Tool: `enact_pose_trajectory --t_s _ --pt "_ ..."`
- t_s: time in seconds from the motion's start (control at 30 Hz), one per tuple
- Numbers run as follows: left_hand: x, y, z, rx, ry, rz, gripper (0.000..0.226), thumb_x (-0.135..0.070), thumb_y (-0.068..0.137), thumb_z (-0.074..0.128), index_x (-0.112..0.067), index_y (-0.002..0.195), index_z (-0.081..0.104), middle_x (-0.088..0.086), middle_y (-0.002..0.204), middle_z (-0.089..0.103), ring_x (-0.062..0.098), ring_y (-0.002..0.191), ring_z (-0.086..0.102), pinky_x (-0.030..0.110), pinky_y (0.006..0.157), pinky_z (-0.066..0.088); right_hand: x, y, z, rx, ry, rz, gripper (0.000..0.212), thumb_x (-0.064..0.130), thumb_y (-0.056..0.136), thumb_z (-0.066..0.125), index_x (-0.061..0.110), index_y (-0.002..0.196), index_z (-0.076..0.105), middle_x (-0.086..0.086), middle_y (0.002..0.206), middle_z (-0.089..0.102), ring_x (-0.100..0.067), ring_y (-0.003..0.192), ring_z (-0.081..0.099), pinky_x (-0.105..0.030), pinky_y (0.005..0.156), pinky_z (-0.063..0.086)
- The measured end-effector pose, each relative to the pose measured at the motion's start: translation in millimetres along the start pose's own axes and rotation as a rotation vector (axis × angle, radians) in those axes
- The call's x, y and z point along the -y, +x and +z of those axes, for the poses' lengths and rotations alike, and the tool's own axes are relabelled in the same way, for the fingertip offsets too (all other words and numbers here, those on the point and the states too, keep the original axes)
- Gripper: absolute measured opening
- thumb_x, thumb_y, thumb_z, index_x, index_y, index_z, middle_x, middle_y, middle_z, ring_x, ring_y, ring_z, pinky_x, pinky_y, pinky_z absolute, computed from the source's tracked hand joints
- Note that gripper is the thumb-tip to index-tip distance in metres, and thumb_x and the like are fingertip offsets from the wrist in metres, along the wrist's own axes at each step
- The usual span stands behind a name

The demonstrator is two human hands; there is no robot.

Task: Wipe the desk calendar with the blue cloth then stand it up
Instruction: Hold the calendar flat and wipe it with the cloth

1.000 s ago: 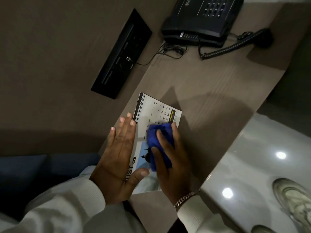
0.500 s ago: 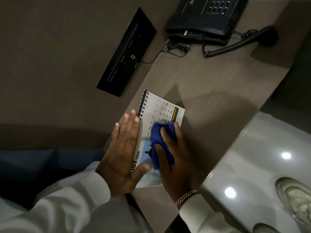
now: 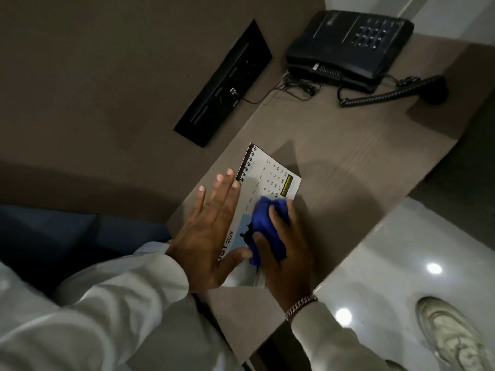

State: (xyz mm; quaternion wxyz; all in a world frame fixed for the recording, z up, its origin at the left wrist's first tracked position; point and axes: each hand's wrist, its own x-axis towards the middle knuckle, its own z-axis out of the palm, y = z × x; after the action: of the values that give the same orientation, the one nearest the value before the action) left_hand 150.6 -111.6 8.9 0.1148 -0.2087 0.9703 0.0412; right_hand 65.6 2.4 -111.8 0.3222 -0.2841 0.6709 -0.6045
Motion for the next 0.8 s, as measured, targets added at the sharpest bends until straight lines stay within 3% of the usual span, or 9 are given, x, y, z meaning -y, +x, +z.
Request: enact_pose_trajectory --t_s 0.1,0.17,0.23,0.3,0.37,0.43,0.6,0.7,0.8 --pt "1.2 -1.1 2.0 -0.001 0.062 0.007 0.096 -0.069 0.09 0.027 -0.005 0.154 -0.005 0.013 0.166 -0.01 0.03 0.155 -0.005 0.056 0.123 0.01 16.0 27.4 -3.0 -0.057 0.012 -0.112 0.047 0.03 0.094 0.057 0.022 0.139 0.045 -0.009 0.158 0.033 -0.023 0.14 0.04 -0.017 0.109 0.038" --pt "0.3 -2.1 1.5 -0.022 0.081 0.019 0.095 -0.067 0.091 0.029 0.001 0.153 0.004 0.018 0.165 0.0 0.032 0.154 0.002 0.055 0.123 0.013 23.9 47.1 -1.5 -0.126 0.056 -0.11 0.045 0.025 0.094 0.058 0.016 0.137 0.048 -0.016 0.155 0.036 -0.027 0.137 0.046 -0.017 0.107 0.042" --pt "-2.6 -2.1 0.1 -0.06 0.049 0.031 0.093 -0.065 0.093 0.029 0.006 0.151 0.015 0.024 0.163 0.011 0.036 0.153 0.01 0.057 0.121 0.017 21.9 57.4 -0.6 -0.2 0.07 -0.047 0.046 0.027 0.095 0.056 0.013 0.137 0.049 -0.017 0.155 0.035 -0.03 0.133 0.05 -0.021 0.103 0.049" --pt "-3.4 -2.1 -0.8 -0.091 0.014 0.04 0.091 -0.063 0.093 0.029 0.008 0.15 0.019 0.026 0.161 0.015 0.038 0.152 0.014 0.059 0.119 0.021 12.5 54.6 -0.1 -0.203 0.083 0.074 0.047 0.032 0.096 0.053 0.016 0.14 0.045 -0.018 0.151 0.041 -0.032 0.125 0.057 -0.038 0.093 0.058" --pt "-3.1 -3.0 0.4 -0.101 -0.002 0.042 0.09 -0.062 0.093 0.028 0.005 0.151 0.015 0.025 0.162 0.013 0.036 0.153 0.012 0.059 0.119 0.021 5.2 37.4 1.0 -0.146 0.086 0.178 0.049 0.039 0.096 0.05 0.023 0.141 0.041 -0.014 0.144 0.051 -0.028 0.125 0.057 -0.048 0.1 0.052" --pt "-1.7 -4.1 2.6 -0.084 -0.01 0.027 0.09 -0.063 0.093 0.028 0.001 0.153 0.007 0.021 0.164 0.006 0.033 0.154 0.006 0.057 0.122 0.017 7.5 17.1 3.7 -0.099 0.047 0.199 0.045 0.044 0.095 0.048 0.033 0.138 0.04 -0.005 0.144 0.051 -0.023 0.13 0.052 -0.048 0.107 0.046" --pt "-2.3 -3.6 2.8 0.002 0.068 -0.03 0.094 -0.068 0.092 0.026 -0.004 0.154 -0.005 0.013 0.165 -0.009 0.027 0.154 -0.007 0.045 0.125 0.0 28.4 -11.4 -11.6 0.104 0.122 0.35 0.041 0.018 0.093 0.06 0.029 0.132 0.051 0.003 0.136 0.057 -0.015 0.124 0.057 -0.043 0.103 0.051" --pt "-10.5 -1.6 -3.9 0.057 0.098 -0.103 0.092 -0.069 0.092 0.021 -0.006 0.154 -0.005 0.015 0.165 -0.004 0.032 0.154 -0.001 0.051 0.124 0.008 44.5 -6.5 -46.9 0.349 0.029 0.431 0.041 0.018 0.093 0.06 0.03 0.131 0.053 -0.002 0.14 0.055 -0.015 0.128 0.051 -0.032 0.111 0.04" --pt "-20.6 2.1 -14.1 0.094 0.119 -0.178 0.092 -0.066 0.088 0.03 -0.009 0.152 -0.003 0.015 0.162 0.002 0.035 0.152 0.012 0.055 0.121 0.017 57.0 19.5 -85.5 0.398 -0.149 0.421 0.042 0.019 0.094 0.058 0.018 0.135 0.052 -0.012 0.135 0.058 -0.025 0.124 0.053 -0.038 0.111 0.041"
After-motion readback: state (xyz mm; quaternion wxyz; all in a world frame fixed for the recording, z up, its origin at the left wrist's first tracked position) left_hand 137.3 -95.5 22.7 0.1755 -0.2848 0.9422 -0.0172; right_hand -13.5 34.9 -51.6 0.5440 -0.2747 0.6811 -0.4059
